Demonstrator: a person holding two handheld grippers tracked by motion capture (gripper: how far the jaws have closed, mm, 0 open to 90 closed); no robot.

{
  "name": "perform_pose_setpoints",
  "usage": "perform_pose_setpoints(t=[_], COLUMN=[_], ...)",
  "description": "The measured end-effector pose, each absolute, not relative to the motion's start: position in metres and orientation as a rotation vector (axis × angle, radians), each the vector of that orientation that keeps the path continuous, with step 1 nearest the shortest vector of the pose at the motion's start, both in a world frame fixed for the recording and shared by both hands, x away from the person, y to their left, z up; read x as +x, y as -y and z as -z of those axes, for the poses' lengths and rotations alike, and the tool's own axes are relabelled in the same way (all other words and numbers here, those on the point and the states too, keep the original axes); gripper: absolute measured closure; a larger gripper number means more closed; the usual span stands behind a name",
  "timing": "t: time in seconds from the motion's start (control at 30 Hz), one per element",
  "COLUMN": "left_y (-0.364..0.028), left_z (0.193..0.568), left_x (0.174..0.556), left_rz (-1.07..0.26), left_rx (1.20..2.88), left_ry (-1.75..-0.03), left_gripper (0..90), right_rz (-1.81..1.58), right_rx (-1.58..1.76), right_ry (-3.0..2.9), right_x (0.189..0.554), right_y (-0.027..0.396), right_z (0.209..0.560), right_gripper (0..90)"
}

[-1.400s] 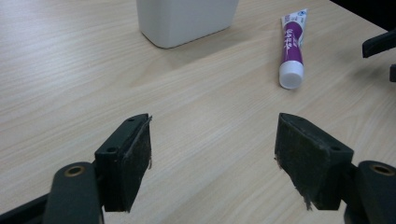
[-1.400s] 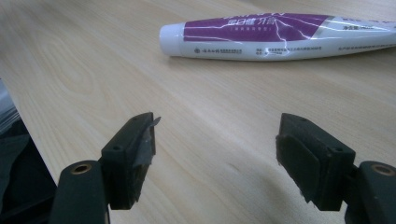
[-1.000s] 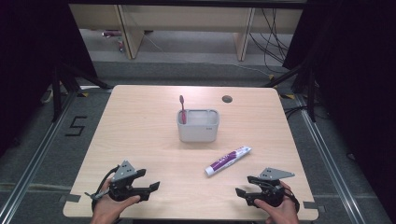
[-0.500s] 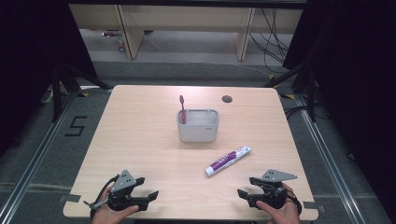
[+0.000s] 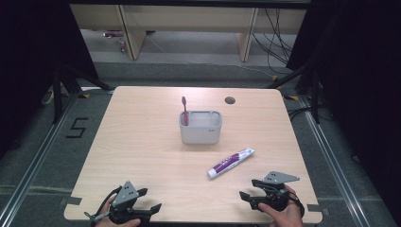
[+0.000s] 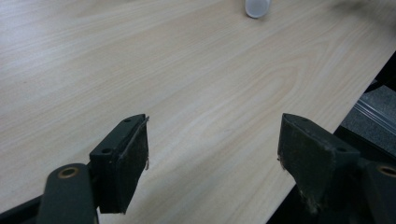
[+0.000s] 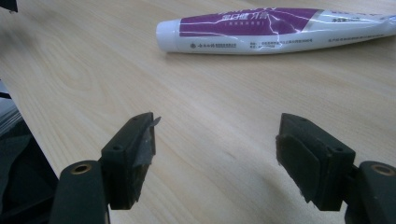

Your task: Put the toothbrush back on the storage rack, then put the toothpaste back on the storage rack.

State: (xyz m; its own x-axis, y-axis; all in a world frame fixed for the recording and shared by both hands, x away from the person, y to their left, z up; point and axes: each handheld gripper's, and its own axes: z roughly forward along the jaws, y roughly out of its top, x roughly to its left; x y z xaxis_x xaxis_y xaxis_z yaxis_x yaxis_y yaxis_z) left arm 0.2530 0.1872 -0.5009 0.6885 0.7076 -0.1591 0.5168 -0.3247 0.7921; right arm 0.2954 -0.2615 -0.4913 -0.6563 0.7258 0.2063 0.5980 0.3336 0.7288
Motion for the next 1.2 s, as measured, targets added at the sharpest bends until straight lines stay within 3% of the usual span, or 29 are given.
perform_pose_setpoints(t=[0.47,0.67,1.2], left_y=[-0.190,-0.191,-0.184], left_z=[0.511,0.509,0.510], left_x=[0.251,0.253,0.255], left_rz=[-0.295,-0.303,-0.306], left_rx=[2.059,2.041,2.023], left_ry=[-0.954,-0.950,-0.944], left_gripper=[24.2,24.2,24.1], right_rz=[-1.241,-1.245,-1.211], right_rx=[1.150,1.143,1.003], right_ry=[-2.426,-2.415,-2.413], right_x=[0.305,0.313,0.338], right_y=[0.251,0.243,0.216], right_z=[0.487,0.479,0.474], right_gripper=[30.9,37.8,80.0])
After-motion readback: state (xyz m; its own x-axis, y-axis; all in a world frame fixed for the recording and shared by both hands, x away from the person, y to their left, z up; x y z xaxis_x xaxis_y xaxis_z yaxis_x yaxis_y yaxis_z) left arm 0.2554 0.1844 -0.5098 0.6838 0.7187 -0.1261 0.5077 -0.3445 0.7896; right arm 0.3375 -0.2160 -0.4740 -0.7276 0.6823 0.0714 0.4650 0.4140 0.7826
